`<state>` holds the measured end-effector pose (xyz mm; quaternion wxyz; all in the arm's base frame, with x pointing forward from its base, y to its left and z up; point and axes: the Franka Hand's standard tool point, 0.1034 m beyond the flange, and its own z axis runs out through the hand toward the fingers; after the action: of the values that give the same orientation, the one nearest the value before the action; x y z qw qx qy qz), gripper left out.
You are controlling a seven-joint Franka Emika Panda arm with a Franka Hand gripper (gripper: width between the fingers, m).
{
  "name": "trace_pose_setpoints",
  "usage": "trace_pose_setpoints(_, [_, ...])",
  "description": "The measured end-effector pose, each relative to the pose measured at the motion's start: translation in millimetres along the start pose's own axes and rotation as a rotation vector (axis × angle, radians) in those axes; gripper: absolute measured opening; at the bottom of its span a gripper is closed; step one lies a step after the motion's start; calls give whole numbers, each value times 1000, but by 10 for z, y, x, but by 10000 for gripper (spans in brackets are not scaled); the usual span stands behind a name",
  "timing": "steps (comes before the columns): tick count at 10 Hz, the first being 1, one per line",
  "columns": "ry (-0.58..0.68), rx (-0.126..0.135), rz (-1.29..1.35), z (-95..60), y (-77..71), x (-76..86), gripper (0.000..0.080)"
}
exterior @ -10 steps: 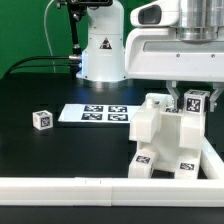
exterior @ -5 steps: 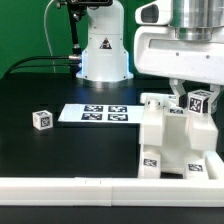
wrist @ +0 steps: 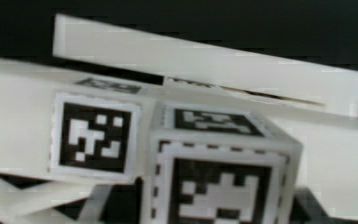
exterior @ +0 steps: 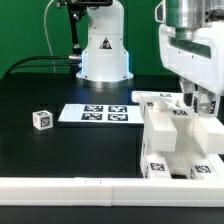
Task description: Assemble chair
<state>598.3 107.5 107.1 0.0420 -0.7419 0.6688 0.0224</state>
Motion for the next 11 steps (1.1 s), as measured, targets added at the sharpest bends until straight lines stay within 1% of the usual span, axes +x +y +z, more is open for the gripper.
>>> trace_pose_setpoints(7, [-34, -5, 474, -3, 47, -13, 284])
trace_pose_setpoints(11, [-33, -7, 447, 9, 52, -14, 288])
